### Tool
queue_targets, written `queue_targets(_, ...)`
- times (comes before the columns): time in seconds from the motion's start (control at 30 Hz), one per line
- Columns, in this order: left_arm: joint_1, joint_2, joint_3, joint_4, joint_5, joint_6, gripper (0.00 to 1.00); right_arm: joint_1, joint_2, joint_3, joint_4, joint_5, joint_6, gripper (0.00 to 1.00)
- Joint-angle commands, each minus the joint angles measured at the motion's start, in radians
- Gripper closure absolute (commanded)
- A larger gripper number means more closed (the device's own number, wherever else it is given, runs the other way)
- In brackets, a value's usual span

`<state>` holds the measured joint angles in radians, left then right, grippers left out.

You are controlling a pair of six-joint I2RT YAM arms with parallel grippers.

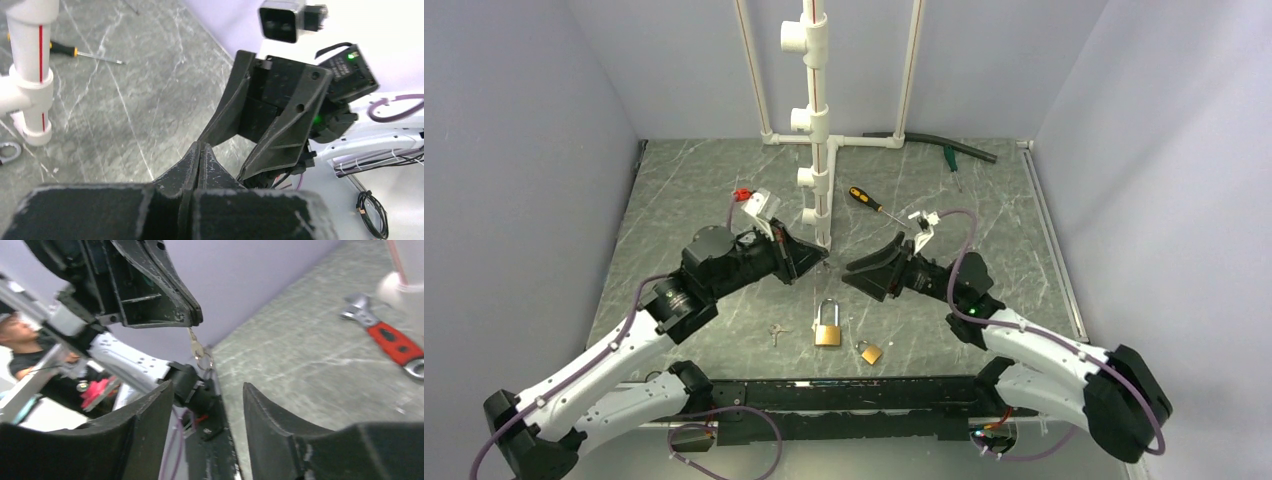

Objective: Unlock with the key

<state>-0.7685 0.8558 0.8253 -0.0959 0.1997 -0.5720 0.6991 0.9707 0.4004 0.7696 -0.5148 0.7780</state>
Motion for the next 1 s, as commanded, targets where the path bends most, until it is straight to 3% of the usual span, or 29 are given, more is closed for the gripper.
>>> queue_targets(0.0,0.000,-0.053,0.010,0.114,0.017,0.038,1.00,-0.003,0.102,0.083,0.417,-0.174,0.171,0.47)
queue_targets(0.13,0.001,-0.086,-0.016,0.179,-0.006,0.028,1.00,-0.001,0.178,0.111,0.539,-0.192,0.219,0.50)
queue_targets(0.33,0.000,-0.085,-0.008,0.175,-0.006,0.023,1.00,-0.001,0.215,0.133,0.560,-0.194,0.220,0.56)
queue_targets(0.97,0.001,-0.065,-0.035,0.290,0.087,-0.016,1.00,0.028,0.190,0.169,0.416,-0.117,0.121,0.61)
